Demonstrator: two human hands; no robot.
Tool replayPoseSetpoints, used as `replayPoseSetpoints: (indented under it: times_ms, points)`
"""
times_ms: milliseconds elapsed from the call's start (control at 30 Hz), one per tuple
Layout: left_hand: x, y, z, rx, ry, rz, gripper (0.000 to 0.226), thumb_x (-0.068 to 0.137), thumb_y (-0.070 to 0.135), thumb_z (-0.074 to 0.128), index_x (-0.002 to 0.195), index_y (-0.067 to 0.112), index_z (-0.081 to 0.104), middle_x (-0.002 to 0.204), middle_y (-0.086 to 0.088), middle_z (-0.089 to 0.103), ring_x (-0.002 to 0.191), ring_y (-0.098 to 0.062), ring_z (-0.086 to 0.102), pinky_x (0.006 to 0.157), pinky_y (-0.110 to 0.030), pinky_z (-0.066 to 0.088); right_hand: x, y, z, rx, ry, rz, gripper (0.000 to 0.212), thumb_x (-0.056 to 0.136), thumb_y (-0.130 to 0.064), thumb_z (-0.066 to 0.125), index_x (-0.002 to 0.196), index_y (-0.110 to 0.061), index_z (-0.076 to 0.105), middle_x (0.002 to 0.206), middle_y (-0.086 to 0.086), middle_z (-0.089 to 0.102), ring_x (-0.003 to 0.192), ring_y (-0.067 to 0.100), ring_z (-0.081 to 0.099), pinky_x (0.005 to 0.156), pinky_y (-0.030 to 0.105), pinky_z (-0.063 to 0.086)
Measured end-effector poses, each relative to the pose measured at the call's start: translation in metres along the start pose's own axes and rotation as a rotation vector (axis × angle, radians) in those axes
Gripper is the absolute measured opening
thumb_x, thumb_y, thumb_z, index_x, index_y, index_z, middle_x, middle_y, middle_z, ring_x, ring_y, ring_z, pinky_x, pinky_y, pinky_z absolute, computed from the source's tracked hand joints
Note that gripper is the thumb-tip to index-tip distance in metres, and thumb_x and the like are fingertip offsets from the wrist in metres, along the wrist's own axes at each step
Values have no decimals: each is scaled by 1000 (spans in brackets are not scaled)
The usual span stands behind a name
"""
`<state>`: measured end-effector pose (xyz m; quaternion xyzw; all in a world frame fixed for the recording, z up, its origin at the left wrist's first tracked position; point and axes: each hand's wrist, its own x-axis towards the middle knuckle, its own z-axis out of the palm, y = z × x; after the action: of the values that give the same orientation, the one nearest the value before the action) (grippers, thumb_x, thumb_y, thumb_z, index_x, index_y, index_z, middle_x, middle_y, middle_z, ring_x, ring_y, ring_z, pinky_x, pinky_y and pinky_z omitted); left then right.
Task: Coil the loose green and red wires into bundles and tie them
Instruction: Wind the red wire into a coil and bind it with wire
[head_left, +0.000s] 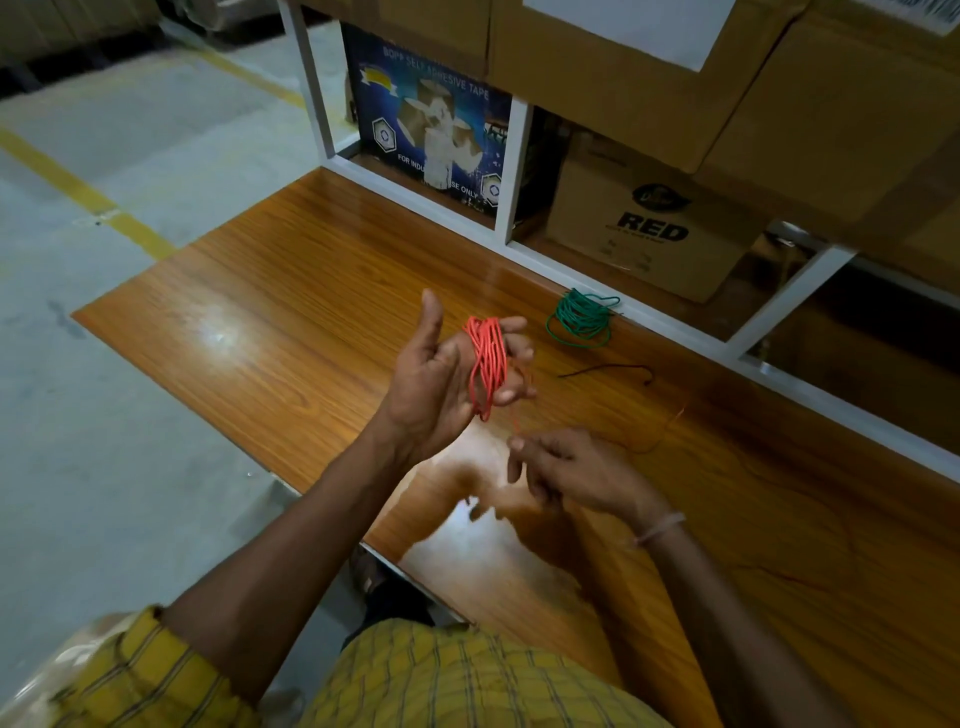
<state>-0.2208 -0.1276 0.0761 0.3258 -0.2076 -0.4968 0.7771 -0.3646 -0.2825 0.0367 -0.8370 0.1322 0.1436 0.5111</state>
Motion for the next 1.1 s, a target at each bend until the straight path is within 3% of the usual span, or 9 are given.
replayPoseSetpoints:
  times_ms: [133, 233, 300, 367, 467, 633, 833, 967, 1100]
  points:
    - [9, -3, -1, 130, 156, 12, 100, 98, 78, 5, 156, 0, 28, 132, -22, 69, 92, -35, 76, 114, -52, 48, -18, -12, 3, -169, -161, -139, 18, 102, -42, 65, 95, -28, 74, 73, 4, 75, 68, 15, 72, 72, 35, 56]
    - [11, -9, 0, 451, 217, -55, 94, 100, 75, 0, 162, 8, 20, 122, -3, 77, 95, -30, 79, 118, -50, 43, -29, -24, -15, -92, -220, -209, 9, 99, -33, 71, 98, -24, 74, 75, 11, 73, 67, 22, 72, 67, 40, 58]
    - [10, -12, -2, 616, 179, -104, 101, 90, 84, 10, 162, 14, 20, 127, -9, 73, 99, -38, 76, 119, -56, 42, -34, -29, -32, 86, -220, -251, 10, 100, -22, 70, 99, -12, 73, 73, 15, 68, 60, 24, 66, 59, 33, 55]
    - [6, -12, -2, 718, 153, -158, 103, 85, 86, 13, 157, 15, 27, 126, -17, 69, 94, -39, 70, 114, -55, 49, -37, -29, -47, 273, -188, -309, 14, 101, -14, 66, 97, -1, 68, 68, 12, 64, 53, 23, 59, 52, 30, 52]
    - [2, -9, 3, 800, 88, -238, 104, 84, 88, 9, 152, 12, 35, 106, -17, 67, 75, -29, 59, 83, -40, 54, -35, -21, -62, 552, -156, -360, 16, 97, -11, 63, 96, 5, 65, 54, 5, 51, 44, 19, 50, 56, 35, 51]
    - [-2, -4, 7, 662, -145, -316, 106, 94, 75, -8, 140, -5, 43, 90, -23, 51, 61, -32, 32, 66, -36, 46, -16, -6, -71, 973, -100, -334, 15, 99, -11, 60, 102, 3, 64, 54, -2, 42, 35, 5, 39, 44, 24, 42]
    - [-5, 1, 22, 282, -387, -380, 121, 87, 80, -11, 139, -14, 43, 83, -15, 42, 54, -27, 14, 61, -25, 49, 16, 13, -53, 712, 132, -204, 15, 103, -21, 57, 95, -13, 67, 65, 1, 46, 43, 5, 31, 41, 23, 20]
    - [-4, 0, 20, 69, -365, -279, 123, 86, 89, 0, 143, -11, 41, 82, -13, 44, 49, -18, 21, 64, -32, 48, 24, 18, -23, 525, 206, -69, 37, 112, -31, 47, 101, 0, 63, 58, -3, 52, 41, 8, 39, 42, 23, 25]
    - [1, 9, 14, -73, -200, -56, 122, 87, 92, 6, 149, -8, 41, 97, -13, 57, 55, -14, 46, 82, -39, 54, 15, 22, 9, 354, 63, 41, 55, 112, -48, 40, 95, -2, 67, 60, 10, 54, 40, 18, 44, 43, 25, 32]
